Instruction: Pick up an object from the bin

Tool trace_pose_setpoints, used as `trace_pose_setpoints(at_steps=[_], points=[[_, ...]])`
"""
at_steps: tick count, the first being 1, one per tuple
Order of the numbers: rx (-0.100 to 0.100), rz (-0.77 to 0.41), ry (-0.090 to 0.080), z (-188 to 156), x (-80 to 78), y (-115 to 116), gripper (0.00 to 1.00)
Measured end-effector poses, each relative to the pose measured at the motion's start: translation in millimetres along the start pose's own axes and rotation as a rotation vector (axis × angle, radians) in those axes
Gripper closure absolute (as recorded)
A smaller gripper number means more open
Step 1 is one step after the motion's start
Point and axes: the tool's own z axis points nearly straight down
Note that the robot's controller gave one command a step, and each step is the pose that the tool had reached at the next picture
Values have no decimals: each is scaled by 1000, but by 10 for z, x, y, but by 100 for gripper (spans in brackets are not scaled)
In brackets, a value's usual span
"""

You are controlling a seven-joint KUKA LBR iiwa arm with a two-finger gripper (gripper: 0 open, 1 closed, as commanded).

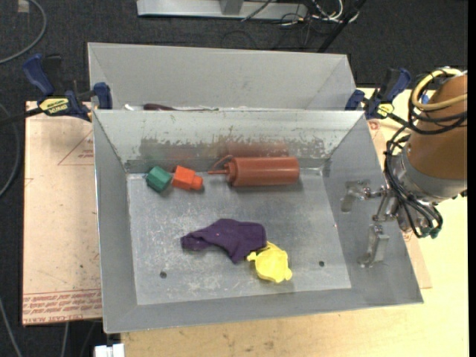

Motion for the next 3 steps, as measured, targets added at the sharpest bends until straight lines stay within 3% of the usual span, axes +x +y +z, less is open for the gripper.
trace_pose_setpoints(at_steps=[1,2,3], points=[[1,19,-5,444,-3,335,0],[-3,-37,6,777,-28,607,0],[0,-55,-6,972,-249,961,0]])
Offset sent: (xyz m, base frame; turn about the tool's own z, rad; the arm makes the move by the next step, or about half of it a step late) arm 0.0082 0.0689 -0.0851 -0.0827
